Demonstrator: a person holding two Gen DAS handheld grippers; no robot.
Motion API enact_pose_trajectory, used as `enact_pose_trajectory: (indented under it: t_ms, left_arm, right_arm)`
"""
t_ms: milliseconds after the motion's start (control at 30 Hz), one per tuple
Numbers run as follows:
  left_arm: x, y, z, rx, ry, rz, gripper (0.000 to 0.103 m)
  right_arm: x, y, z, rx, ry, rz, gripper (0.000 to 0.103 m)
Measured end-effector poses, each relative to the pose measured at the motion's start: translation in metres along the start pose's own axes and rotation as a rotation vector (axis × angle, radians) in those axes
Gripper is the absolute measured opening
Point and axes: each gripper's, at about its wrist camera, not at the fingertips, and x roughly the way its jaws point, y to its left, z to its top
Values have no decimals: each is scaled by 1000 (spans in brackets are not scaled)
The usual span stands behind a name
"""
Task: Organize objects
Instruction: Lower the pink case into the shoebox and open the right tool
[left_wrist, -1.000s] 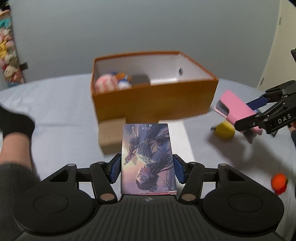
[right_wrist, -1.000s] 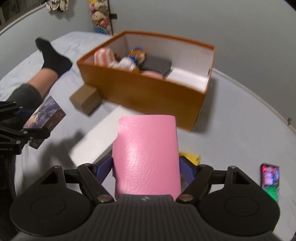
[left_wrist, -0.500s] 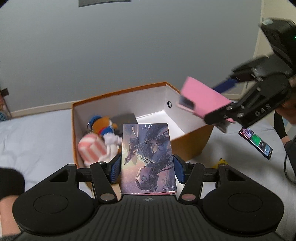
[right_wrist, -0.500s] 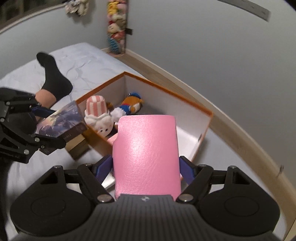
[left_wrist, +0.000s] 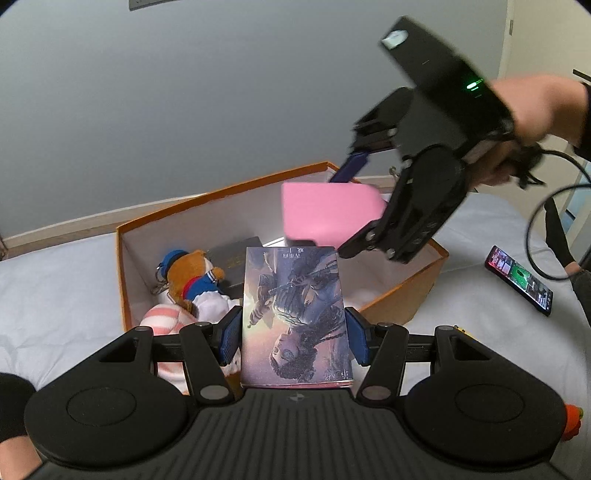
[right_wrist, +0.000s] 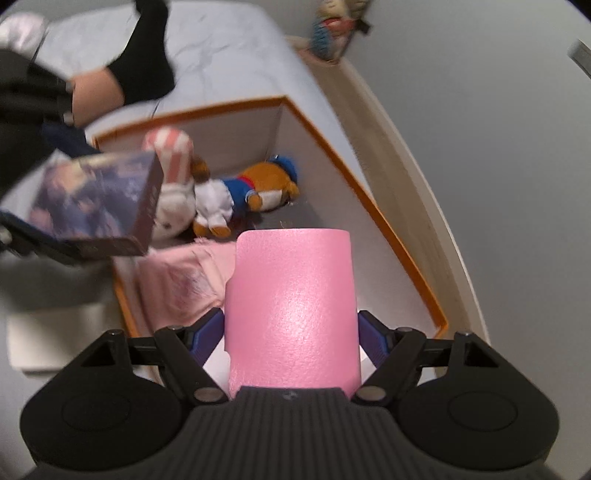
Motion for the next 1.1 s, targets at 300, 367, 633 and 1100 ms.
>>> enact_pose_trajectory:
  t_ms: [300, 367, 633, 1100]
  left_arm:
    - [16, 9, 16, 26, 23, -23, 66]
    - [14, 12, 12, 20, 27, -26, 66]
    - [5, 21, 4, 6, 20, -35, 66]
    - [-2, 13, 4, 12, 28, -61, 66]
  right_arm:
    - [51, -13, 4, -251, 98, 13, 78]
    - [58, -14, 4, -291, 113, 20, 78]
    - [93, -14, 2, -406, 226, 54, 78]
    - [120, -5, 7, -455, 307, 68, 79]
